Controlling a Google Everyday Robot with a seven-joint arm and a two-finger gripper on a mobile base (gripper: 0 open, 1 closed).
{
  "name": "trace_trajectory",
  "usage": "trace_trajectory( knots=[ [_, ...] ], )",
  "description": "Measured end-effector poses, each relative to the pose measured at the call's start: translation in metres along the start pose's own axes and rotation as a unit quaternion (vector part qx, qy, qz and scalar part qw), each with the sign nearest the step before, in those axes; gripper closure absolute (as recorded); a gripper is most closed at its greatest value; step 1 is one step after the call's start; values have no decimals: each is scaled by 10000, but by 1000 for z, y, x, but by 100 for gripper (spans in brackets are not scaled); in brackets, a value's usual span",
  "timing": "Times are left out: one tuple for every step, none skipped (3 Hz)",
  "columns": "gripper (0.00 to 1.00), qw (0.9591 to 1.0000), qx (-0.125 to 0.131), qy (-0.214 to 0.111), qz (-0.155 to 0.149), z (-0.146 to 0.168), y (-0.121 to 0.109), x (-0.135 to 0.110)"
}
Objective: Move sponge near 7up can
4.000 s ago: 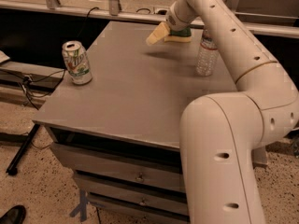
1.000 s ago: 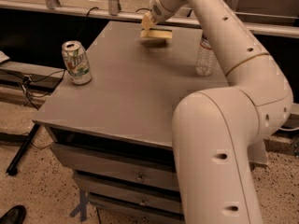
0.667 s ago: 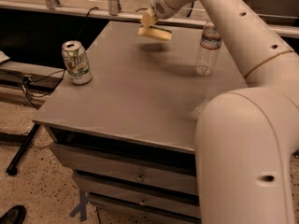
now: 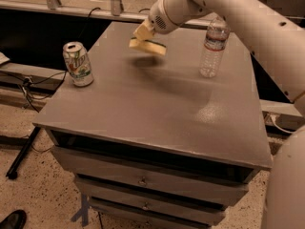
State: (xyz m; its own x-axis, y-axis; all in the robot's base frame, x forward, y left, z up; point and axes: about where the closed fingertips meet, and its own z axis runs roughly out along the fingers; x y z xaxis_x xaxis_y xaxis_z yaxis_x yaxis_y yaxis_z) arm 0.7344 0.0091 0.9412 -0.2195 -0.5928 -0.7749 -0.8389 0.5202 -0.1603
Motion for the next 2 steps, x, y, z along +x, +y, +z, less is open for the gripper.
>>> trace_trajectory(
  knots=[
    [100, 9991, -430, -33, -12, 19, 46, 13],
    [100, 9975, -693, -123, -61, 29, 74, 14]
  ],
)
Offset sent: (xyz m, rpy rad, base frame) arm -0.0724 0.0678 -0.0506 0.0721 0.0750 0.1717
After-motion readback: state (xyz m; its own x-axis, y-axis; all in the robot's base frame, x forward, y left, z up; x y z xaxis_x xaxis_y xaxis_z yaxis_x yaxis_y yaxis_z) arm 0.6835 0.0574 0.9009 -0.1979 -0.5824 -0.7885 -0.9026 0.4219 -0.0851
